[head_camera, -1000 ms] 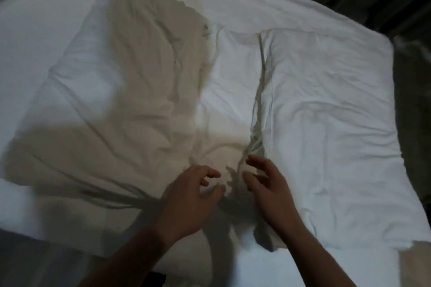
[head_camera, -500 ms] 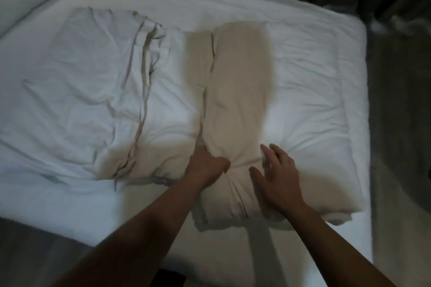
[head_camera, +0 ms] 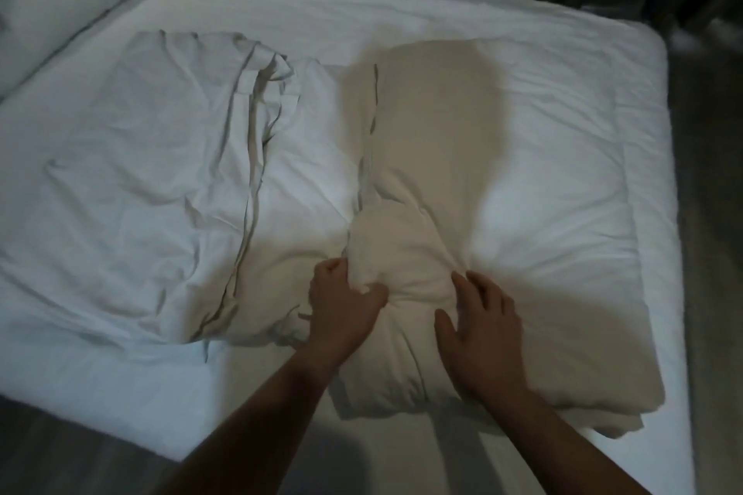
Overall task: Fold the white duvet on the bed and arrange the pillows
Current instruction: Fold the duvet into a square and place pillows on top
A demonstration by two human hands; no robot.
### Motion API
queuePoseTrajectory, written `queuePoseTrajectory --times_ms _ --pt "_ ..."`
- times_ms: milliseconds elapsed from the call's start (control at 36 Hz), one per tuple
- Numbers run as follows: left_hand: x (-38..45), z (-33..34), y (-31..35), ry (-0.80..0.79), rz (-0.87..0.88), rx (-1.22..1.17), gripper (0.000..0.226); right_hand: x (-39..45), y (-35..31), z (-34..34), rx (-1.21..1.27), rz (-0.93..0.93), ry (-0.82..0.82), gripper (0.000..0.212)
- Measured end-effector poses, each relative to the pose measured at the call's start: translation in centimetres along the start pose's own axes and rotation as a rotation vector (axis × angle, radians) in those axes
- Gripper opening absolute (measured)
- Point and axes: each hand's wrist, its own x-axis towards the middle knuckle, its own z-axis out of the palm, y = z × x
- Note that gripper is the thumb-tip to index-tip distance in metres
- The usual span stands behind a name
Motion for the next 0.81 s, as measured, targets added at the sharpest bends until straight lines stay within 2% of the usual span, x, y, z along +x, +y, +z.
queuePoseTrajectory --times_ms 83,167,222,306,417,472,500,556,611,639,694,750,806 --pt "-0.8 0.0 0.7 0.036 -0.021 0.142 0.103 0.6 0.0 0.0 0.005 0.022 0.014 0.054" --pt "-0.2 -0.3 0.6 -0.112 -0.172 0.096 0.127 0.5 0.0 -0.1 -0.013 0.012 0.022 0.055" --pt "0.5 -0.6 0.4 -0.193 -0.189 0.074 0.121 0.4 0.0 -0.1 -0.032 0.014 0.022 0.057" --pt "0.7 -1.2 0.7 -0.214 -0.134 0.072 0.104 0.1 0.0 0.0 -0.026 0.021 0.045 0.057" --pt "-0.6 -1.7 0.8 -0.285 -0.001 0.094 0.098 -0.1 -0.2 0.2 -0.005 0.046 0.067 0.055" --pt "-1.1 -2.0 0.3 -0.279 0.022 0.011 0.097 -0.2 -0.4 0.0 0.008 0.059 0.066 0.055" --pt "-1.4 -2.3 -0.1 -0.236 0.006 -0.034 0.099 -0.2 -0.6 -0.2 0.019 0.061 0.07 0.054" --pt "-1.8 -3.1 -1.3 -0.033 -0.079 -0.155 0.101 -0.2 -1.4 -0.8 0.079 0.077 0.095 0.055" --pt "-2.0 -3.9 -2.8 0.157 -0.195 -0.293 0.096 0.2 -2.8 -1.7 0.178 0.091 0.12 0.058" --pt "-1.9 -4.0 -3.9 0.195 -0.244 -0.327 0.093 0.5 -3.6 -2.0 0.218 0.085 0.126 0.061" --pt "-2.6 -4.2 -4.7 0.152 -0.261 -0.321 0.077 1.1 -5.4 -2.4 0.25 0.041 0.114 0.067" --pt "-3.5 -3.9 -4.9 0.068 -0.213 -0.291 0.046 1.3 -7.5 -2.1 0.256 0.022 0.057 0.077" --pt "-4.0 -3.4 -4.5 -0.009 -0.163 -0.359 0.036 1.2 -9.3 -1.3 0.2 0.031 -0.002 0.092"
